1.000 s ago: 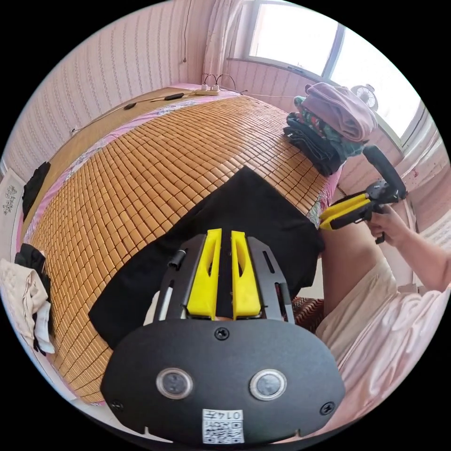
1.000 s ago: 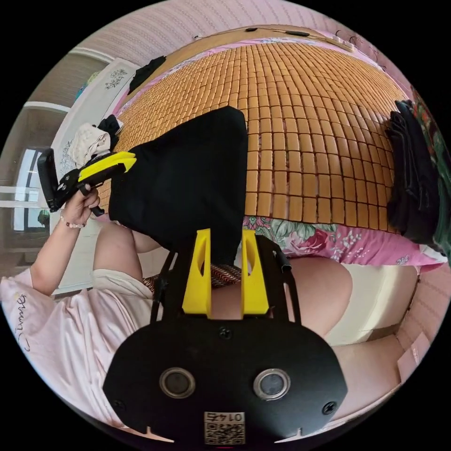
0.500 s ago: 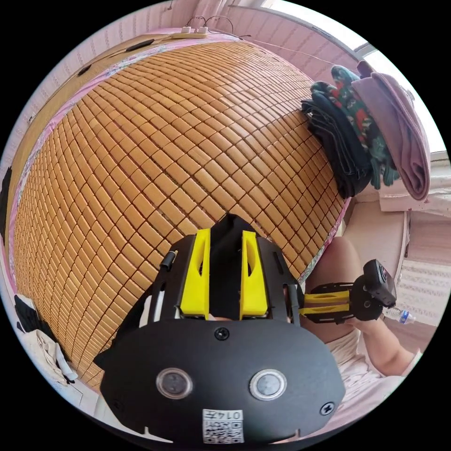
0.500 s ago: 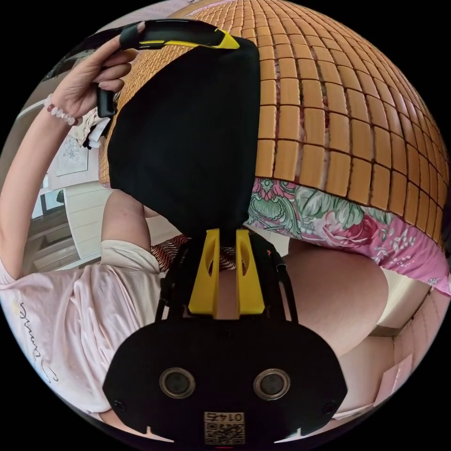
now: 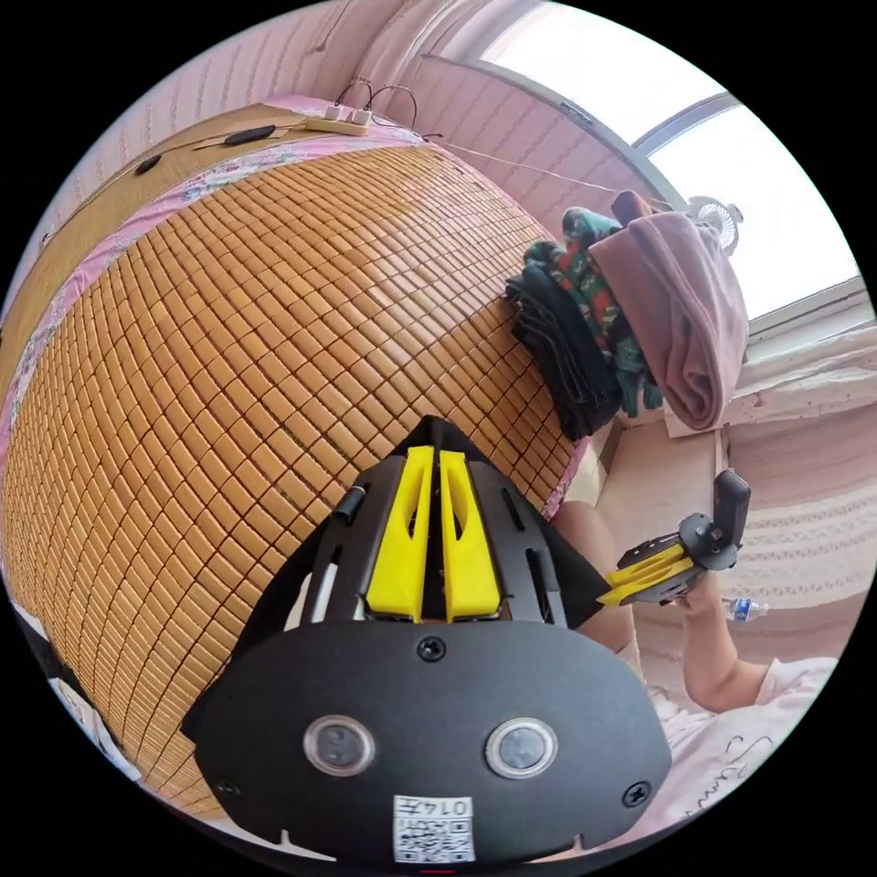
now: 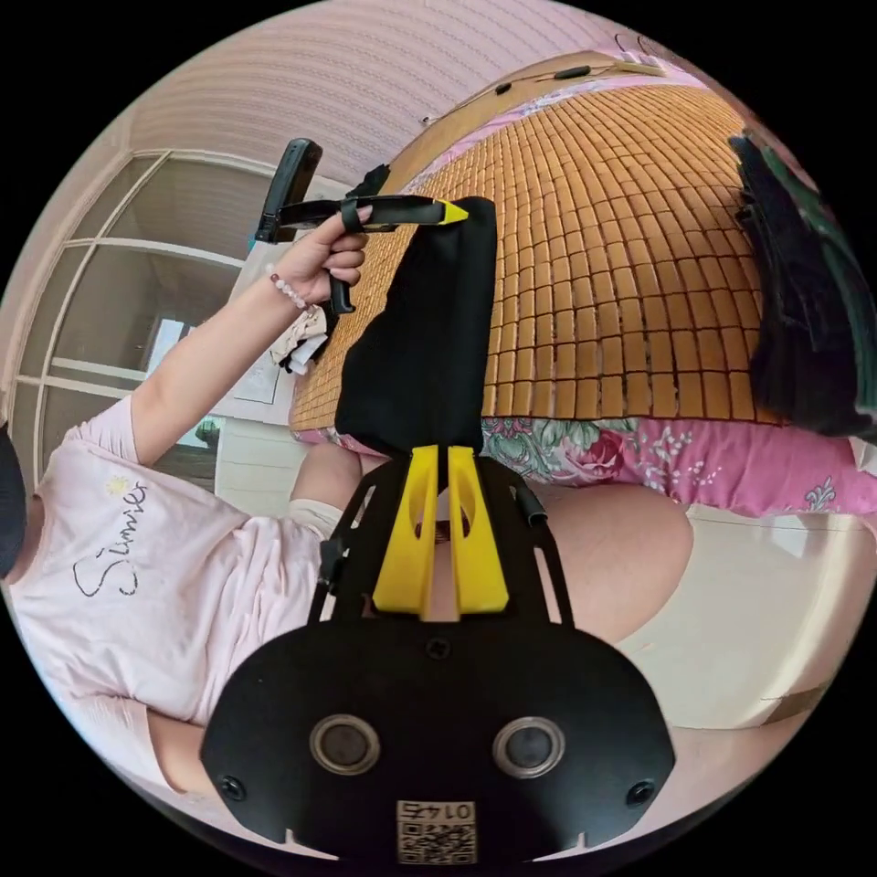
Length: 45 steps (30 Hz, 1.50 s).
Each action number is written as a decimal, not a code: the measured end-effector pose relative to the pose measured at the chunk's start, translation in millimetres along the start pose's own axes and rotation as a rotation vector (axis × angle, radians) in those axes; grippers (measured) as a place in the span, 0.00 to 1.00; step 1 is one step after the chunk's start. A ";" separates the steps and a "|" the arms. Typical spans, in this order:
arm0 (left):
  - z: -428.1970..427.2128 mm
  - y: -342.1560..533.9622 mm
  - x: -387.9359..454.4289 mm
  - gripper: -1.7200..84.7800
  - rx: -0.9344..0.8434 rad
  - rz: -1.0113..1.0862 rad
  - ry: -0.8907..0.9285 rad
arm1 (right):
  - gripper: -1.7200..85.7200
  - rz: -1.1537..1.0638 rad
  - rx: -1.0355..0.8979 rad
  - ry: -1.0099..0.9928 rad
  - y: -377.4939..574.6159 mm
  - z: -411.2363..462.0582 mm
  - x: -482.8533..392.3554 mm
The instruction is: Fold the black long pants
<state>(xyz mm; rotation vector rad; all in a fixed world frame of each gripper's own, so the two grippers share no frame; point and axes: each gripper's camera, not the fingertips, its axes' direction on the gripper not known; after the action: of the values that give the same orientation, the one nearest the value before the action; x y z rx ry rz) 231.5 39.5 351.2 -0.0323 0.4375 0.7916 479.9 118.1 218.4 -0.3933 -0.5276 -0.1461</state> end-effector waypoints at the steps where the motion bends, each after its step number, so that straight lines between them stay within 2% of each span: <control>1: -10.7 -2.7 3.6 0.01 0.045 0.001 0.047 | 0.03 -0.009 0.021 0.007 2.6 -10.2 -2.5; 5: -48.5 6.5 4.6 0.01 0.150 0.034 0.123 | 0.03 -0.131 0.111 -0.004 12.4 -55.6 -33.9; 8: -88.3 40.6 -13.0 0.01 0.217 0.058 0.092 | 0.03 -0.284 0.063 -0.066 -0.1 -45.4 -71.9; 11: -127.4 99.7 -44.7 0.01 0.285 0.013 -0.075 | 0.03 -0.469 -0.051 -0.135 -24.8 5.7 -121.1; 13: -144.4 157.3 -81.5 0.02 0.317 -0.128 -0.249 | 0.04 -0.503 -0.150 -0.171 -39.8 53.8 -141.2; 14: -146.2 172.6 -92.0 0.02 0.320 -0.173 -0.280 | 0.04 -0.525 -0.243 -0.190 -46.0 88.3 -150.0; 15: -147.0 202.4 -113.0 0.02 0.313 -0.266 -0.305 | 0.04 -0.520 -0.327 -0.163 -47.9 118.7 -152.6; 18: -138.0 271.2 -155.5 0.05 0.284 -0.489 -0.205 | 0.04 -0.497 -0.423 0.002 -41.5 151.3 -150.2; 21: -122.6 313.9 -164.1 0.06 0.307 -0.554 -0.126 | 0.04 -0.460 -0.409 0.024 -38.6 140.3 -144.8; 26: -92.5 318.6 -146.6 0.07 0.293 -0.493 -0.024 | 0.04 -0.342 -0.291 0.140 -46.3 112.4 -130.5; 28: -79.5 303.2 -128.3 0.08 0.277 -0.399 -0.014 | 0.03 -0.319 -0.269 0.210 -48.9 112.9 -128.0; 31: -49.9 286.7 -115.7 0.07 0.182 -0.335 -0.091 | 0.03 -0.309 -0.438 0.434 -51.0 152.9 -112.2; 33: -23.6 285.6 -123.0 0.06 0.091 -0.361 -0.103 | 0.05 -0.270 -0.583 0.443 -52.1 178.2 -100.6; 34: -19.6 290.4 -129.1 0.05 0.117 -0.375 -0.089 | 0.05 -0.272 -0.585 0.424 -52.4 178.1 -102.6; 37: -31.8 303.2 -146.6 0.03 0.179 -0.456 -0.014 | 0.05 -0.326 -0.475 0.347 -56.4 151.6 -122.9; 39: -46.7 311.9 -151.1 0.04 0.240 -0.460 -0.052 | 0.06 -0.313 -0.293 0.300 -66.2 117.2 -127.2; 42: -61.4 318.6 -168.8 0.11 0.313 -0.484 -0.049 | 0.17 -0.156 -0.058 0.277 -86.8 88.6 -107.1; 45: -55.4 308.1 -192.1 0.17 0.287 -0.492 0.000 | 0.21 -0.056 -0.006 0.221 -110.8 96.1 -90.2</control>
<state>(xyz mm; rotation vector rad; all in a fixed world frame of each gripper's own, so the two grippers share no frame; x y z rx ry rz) -121.6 115.9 417.3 0.1244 0.5136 0.2414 332.4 58.4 284.1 -0.3634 -0.3207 -0.2419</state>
